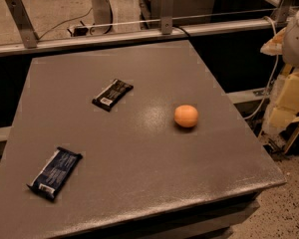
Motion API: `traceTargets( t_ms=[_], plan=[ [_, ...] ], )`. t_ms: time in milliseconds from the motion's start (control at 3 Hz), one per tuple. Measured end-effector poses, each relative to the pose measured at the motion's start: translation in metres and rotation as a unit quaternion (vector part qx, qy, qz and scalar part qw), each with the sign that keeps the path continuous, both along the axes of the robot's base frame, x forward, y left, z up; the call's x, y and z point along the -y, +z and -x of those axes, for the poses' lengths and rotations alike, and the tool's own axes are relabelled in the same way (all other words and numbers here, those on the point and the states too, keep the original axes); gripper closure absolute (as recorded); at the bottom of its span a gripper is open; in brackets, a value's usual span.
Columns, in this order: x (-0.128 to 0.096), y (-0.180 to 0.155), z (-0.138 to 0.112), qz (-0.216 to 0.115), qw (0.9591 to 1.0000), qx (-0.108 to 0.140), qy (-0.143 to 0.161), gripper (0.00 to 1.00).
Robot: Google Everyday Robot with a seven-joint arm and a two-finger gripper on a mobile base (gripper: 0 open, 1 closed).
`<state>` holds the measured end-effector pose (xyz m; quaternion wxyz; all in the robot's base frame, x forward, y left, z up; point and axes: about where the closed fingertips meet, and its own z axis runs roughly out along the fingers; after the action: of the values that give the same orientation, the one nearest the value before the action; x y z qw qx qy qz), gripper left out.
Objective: Move orange near rxbar blueberry
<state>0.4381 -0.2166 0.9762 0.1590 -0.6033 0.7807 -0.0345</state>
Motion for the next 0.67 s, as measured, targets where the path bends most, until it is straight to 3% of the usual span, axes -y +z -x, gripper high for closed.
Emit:
traceTargets(
  t_ms=[333,667],
  plan=[
    [0.000,0.000,0.000,0.000,1.0000,0.000,0.000,0.00],
    [-0.037,-0.036,-0.038,0.007,0.9987,-0.023,0.045,0.00]
  ],
)
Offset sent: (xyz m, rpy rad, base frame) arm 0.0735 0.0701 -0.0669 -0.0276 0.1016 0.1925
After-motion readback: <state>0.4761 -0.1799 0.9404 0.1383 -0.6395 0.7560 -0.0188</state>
